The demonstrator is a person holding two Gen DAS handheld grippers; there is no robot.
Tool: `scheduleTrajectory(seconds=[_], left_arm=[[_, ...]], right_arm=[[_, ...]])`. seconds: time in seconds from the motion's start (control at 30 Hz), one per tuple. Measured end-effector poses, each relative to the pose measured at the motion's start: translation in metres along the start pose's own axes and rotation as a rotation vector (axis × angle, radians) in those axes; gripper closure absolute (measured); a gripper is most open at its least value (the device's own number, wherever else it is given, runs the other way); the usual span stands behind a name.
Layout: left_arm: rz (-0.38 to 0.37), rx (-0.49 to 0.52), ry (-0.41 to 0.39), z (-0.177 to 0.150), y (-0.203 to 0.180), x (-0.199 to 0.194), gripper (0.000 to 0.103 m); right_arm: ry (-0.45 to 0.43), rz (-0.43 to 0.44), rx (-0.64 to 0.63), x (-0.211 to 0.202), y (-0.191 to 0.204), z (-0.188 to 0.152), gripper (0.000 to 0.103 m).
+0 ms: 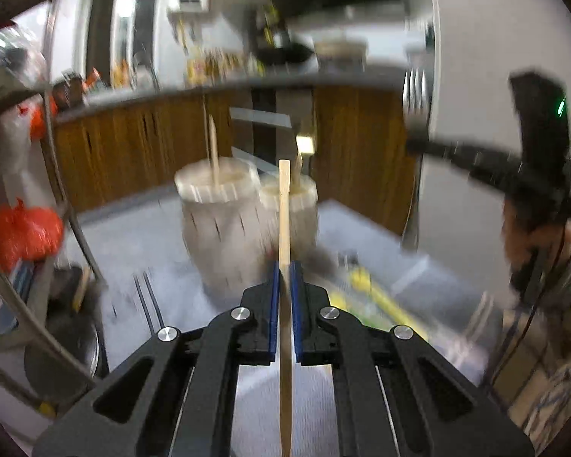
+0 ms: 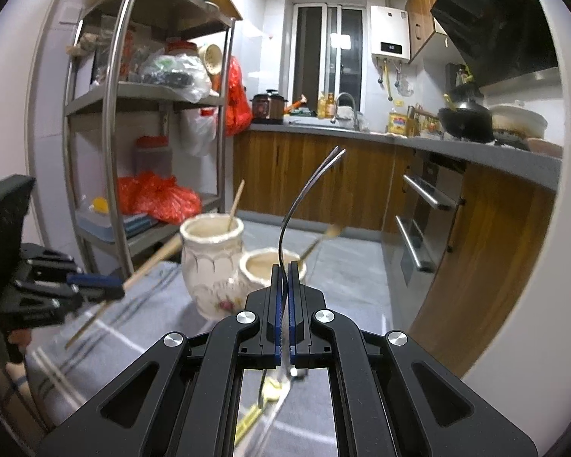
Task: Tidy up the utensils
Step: 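Carry the chopstick above the larger pot while the right tool carries the silver fork to the smaller pot, then drop the chopstick into the larger pot while the right tool releases the silver fork into the smaller pot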
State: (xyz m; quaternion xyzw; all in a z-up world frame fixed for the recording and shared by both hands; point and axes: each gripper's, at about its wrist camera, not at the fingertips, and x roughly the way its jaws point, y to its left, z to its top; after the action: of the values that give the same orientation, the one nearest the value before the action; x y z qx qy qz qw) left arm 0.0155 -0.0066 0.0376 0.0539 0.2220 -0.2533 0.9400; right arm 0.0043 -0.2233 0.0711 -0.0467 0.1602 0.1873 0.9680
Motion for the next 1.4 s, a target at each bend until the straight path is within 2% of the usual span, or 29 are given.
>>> scheduleTrajectory(seconds=[0.1,0.23,0.4,0.53,0.67,0.7,0.8,1.17,1.4], left_arm=[[0.031,-0.029,-0.092,0.023,0.008,0.004,0.097],[0.03,-0.122,-0.19,0.058,0.03,0.014,0.097],[0.049,-0.156,-0.289,0.094,0.044,0.031,0.097],[0.102,-0.195,-0.332,0.112,0.057,0.057,0.097],[0.169,-0.224,-0.345,0.116,0.064,0.082,0.097],[0.198,-0.227,-0.345,0.115,0.065,0.091,0.097],[0.224,-0.25,-0.313,0.105,0.071,0.105,0.097],[0.197,-0.195,-0.156,0.064,0.067,0.11,0.097],[0.225,-0.135,-0.082,0.049,0.057,0.115,0.097]], right_arm=[[-0.023,0.011,0.013,0.012,-0.001,0.015,0.1],[-0.051,0.018,0.05,0.031,-0.01,0.036,0.1],[-0.067,0.014,0.1,0.064,-0.022,0.059,0.1],[-0.072,-0.019,0.097,0.087,-0.023,0.064,0.1],[-0.051,-0.03,0.094,0.109,-0.023,0.06,0.1],[-0.043,-0.034,0.094,0.113,-0.024,0.057,0.1],[-0.007,-0.03,0.099,0.128,-0.023,0.047,0.1],[0.139,0.022,0.048,0.157,-0.009,0.009,0.1],[0.195,0.023,0.025,0.163,-0.003,0.001,0.1]])
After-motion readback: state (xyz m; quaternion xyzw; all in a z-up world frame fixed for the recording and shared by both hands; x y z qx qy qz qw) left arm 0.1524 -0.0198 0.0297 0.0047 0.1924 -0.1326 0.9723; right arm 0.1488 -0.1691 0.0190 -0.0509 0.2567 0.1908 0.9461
